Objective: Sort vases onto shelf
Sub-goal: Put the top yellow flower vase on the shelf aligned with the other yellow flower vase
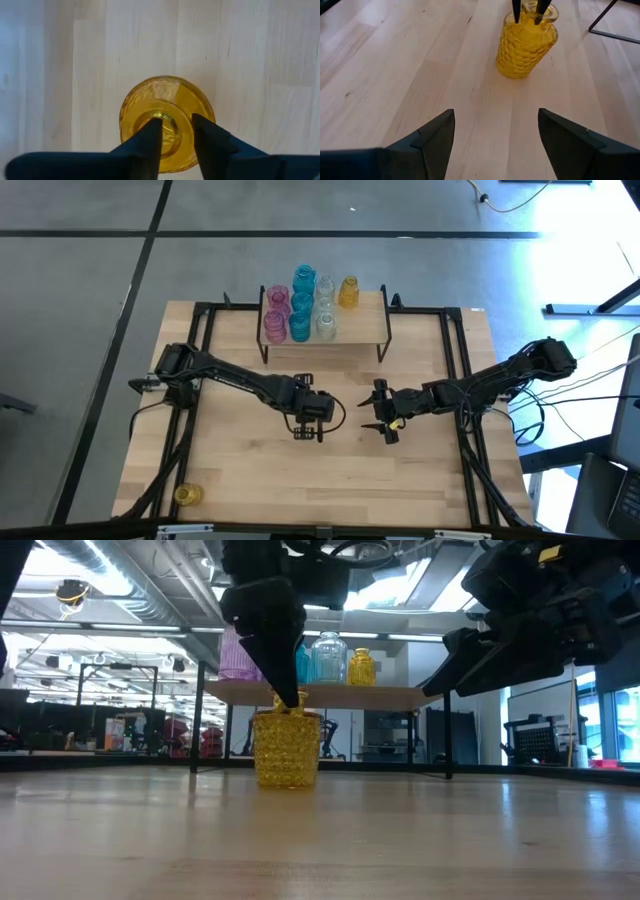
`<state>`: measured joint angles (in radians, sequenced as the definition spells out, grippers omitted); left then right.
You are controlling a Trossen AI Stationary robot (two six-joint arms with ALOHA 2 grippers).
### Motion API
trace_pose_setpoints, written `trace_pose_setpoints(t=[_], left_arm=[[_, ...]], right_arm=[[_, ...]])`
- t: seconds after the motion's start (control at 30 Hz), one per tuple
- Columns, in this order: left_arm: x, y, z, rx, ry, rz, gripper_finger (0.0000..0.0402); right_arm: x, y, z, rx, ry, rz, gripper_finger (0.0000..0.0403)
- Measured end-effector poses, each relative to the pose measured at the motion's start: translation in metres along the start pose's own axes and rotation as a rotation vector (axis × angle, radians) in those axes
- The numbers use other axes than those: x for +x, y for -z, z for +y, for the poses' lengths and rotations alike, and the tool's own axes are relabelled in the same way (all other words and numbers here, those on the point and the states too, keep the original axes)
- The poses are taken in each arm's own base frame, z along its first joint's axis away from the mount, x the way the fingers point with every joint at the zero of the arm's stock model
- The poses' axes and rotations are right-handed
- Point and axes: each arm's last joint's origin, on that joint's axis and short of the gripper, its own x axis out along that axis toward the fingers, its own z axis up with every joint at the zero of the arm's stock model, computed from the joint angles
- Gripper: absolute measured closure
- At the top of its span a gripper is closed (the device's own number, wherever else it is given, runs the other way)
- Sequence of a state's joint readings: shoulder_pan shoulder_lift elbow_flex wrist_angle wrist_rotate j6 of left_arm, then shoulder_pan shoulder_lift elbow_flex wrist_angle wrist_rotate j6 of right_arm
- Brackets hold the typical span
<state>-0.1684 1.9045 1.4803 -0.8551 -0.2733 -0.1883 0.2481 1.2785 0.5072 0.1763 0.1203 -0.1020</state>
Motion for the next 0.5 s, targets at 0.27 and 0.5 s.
trace_pose_setpoints(t=[0.27, 0.5], left_arm=[[-0.011, -0.008, 0.001, 0.009, 0.002, -0.022, 0.0243], [-0.038, -0.008, -0.001, 0.044, 0.033, -0.074, 0.0241]], right_arm=[[0.0, 0.0, 0.0, 0.0, 0.0, 0.0, 0.0136], [0.0, 0.0, 0.0, 0.0, 0.0, 0.001, 0.0137]])
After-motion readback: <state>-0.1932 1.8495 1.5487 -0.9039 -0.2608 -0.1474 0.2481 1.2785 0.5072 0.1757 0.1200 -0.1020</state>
